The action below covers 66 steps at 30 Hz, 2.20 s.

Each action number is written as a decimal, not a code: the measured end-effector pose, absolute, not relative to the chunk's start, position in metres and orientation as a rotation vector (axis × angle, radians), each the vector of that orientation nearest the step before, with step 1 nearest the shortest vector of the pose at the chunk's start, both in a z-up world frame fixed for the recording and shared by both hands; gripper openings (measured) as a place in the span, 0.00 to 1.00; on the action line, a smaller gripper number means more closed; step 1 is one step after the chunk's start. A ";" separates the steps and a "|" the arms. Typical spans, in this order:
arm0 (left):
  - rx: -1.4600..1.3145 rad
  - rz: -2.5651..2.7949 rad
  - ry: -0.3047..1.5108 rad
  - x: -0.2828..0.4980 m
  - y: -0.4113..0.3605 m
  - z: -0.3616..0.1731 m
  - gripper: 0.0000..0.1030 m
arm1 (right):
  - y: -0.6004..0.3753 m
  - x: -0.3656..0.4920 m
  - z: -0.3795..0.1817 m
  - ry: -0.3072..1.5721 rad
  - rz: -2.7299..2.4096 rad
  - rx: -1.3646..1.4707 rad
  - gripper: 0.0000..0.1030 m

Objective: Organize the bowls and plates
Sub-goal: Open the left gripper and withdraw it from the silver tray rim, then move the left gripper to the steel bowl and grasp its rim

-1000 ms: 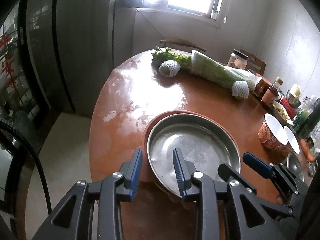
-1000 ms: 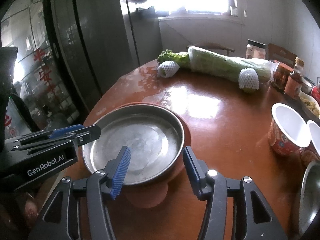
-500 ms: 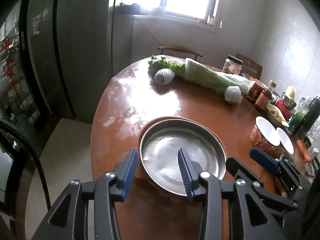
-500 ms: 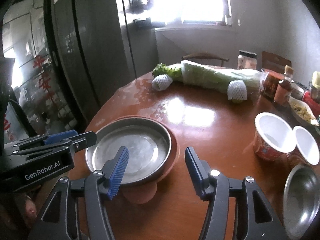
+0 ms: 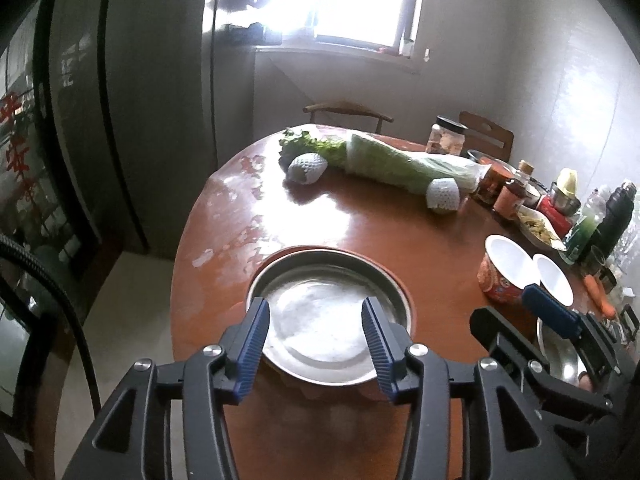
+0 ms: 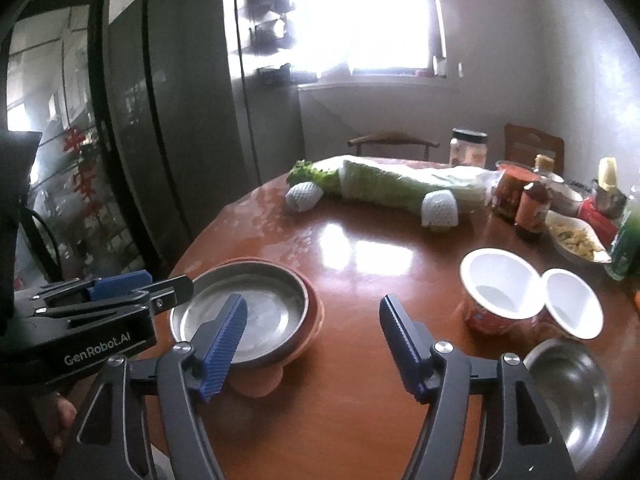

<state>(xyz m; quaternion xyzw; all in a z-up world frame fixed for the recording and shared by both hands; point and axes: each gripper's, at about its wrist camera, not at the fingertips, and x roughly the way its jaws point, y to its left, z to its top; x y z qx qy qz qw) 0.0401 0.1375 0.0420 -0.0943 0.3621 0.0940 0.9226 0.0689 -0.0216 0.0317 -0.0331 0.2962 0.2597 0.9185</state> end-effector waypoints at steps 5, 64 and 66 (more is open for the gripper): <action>-0.173 0.175 0.730 0.038 0.120 0.050 0.48 | -0.039 0.063 0.041 0.575 0.512 -0.064 0.70; -0.039 -0.226 0.971 0.123 -0.114 -0.030 0.50 | -0.285 0.091 -0.043 0.787 0.114 0.043 0.72; -0.049 -0.234 0.977 0.124 -0.115 -0.034 0.50 | -0.285 0.093 -0.045 0.787 0.117 0.041 0.66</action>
